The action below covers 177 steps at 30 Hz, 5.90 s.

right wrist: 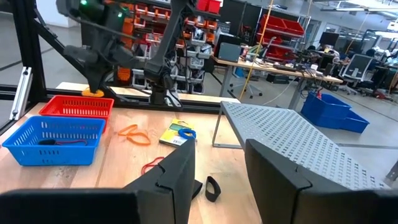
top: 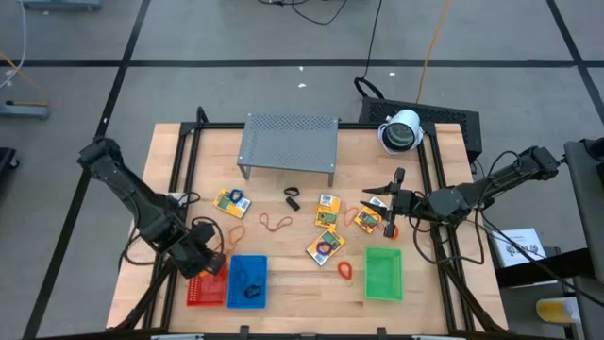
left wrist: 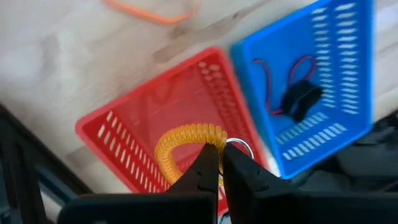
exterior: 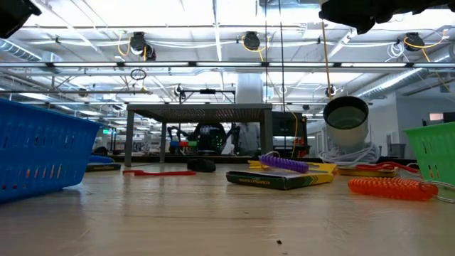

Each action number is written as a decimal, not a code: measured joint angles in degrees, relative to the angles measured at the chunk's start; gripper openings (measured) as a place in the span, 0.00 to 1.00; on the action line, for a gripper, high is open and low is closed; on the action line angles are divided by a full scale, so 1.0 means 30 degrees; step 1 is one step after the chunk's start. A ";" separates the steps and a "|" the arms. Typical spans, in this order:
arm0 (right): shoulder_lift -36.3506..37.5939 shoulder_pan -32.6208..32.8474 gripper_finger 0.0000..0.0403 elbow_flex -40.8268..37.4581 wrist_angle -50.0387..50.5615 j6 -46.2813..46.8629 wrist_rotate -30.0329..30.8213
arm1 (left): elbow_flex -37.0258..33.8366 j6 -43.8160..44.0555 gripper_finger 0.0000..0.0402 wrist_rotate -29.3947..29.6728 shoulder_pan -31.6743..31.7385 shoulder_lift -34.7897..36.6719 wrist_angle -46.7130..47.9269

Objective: Pick & Place Office Desk Supplies
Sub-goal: Put the orange spring keychain into the red bin, then put the yellow crayon box into the green bin

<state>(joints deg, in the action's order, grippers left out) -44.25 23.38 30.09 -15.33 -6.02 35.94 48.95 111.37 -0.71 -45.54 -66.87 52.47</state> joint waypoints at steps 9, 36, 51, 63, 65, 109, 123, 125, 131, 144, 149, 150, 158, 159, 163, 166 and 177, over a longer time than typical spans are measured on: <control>0.0000 -0.0007 0.32 0.0000 0.0007 0.0000 -0.0006 | 0.0000 0.1433 0.04 -0.1375 -0.0447 -0.1970 -0.0080; 0.0000 -0.0007 0.32 0.0000 0.0226 -0.0058 -0.0064 | 0.0000 0.1477 0.49 0.5899 0.0421 0.1470 -0.0086; 0.0000 -0.0001 0.32 0.0007 0.0796 -0.0219 -0.0064 | 0.0000 0.0148 0.41 0.7921 0.5072 0.3200 0.7252; -0.0006 -0.0007 0.32 0.0007 0.1515 -0.0226 -0.0063 | -0.0262 -0.2703 0.42 1.0405 1.0671 0.3455 0.9354; -0.0002 -0.0007 0.32 0.0007 0.1515 -0.0224 -0.0059 | -0.0810 -0.3000 0.42 1.0731 1.1453 0.3653 0.8919; 0.0000 -0.0022 0.32 0.0000 0.1794 -0.0364 -0.0016 | -0.8684 -1.9435 0.42 -0.2757 2.9216 0.8633 -0.2317; 0.0000 -0.0022 0.32 0.0000 0.1792 -0.0306 0.0001 | -0.9488 -1.9780 0.42 -0.2702 2.9466 0.5939 -0.3251; 0.0000 -0.0022 0.32 0.0000 0.1792 -0.0306 -0.0006 | -0.9949 -1.9714 0.42 -0.3014 2.9314 0.5385 -0.4502; -0.0003 -0.0022 0.32 0.0000 0.1792 -0.0299 0.0001 | -1.0263 -2.0142 0.42 -0.3965 2.9222 0.4320 -0.5752; -0.0007 -0.0029 0.32 -0.0007 0.1791 -0.0219 0.0001 | -1.0098 -2.0517 0.42 -0.4097 3.0053 0.4691 -0.5519; -0.0007 -0.0029 0.32 -0.0007 0.1785 -0.0219 0.0001 | -1.0119 -2.0552 0.42 -0.4389 3.0068 0.4691 -0.6316; -0.0007 -0.0029 0.32 -0.0007 0.1785 -0.0219 0.0001 | -1.0095 -2.0545 0.42 -0.4427 3.0055 0.4698 -0.6567; -0.0007 -0.0029 0.32 -0.0007 0.1789 -0.0211 0.0001 | -1.0083 -2.0588 0.42 -0.4202 3.0068 0.4706 -0.7585; -0.0007 -0.0029 0.32 -0.0007 0.1789 -0.0211 0.0001 | -1.0091 -2.0596 0.42 -0.4224 3.0068 0.4706 -0.7519; -0.0007 -0.0029 0.32 -0.0007 0.1785 -0.0204 0.0001 | -1.0091 -2.0808 0.42 -0.4791 3.0067 0.4706 -0.7541; -0.0007 -0.0029 0.32 -0.0007 0.1790 -0.0204 0.0001 | -1.0091 -2.0963 0.42 -0.5271 3.0068 0.4706 -0.7541; -0.0007 -0.0029 0.32 -0.0007 0.1785 -0.0197 0.0001 | -1.0091 -2.1358 0.42 -0.6138 3.0060 0.4706 -0.7526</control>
<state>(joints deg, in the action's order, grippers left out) -44.27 23.29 30.06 -9.98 -6.61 35.94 18.68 47.30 -19.12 44.64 -52.75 29.89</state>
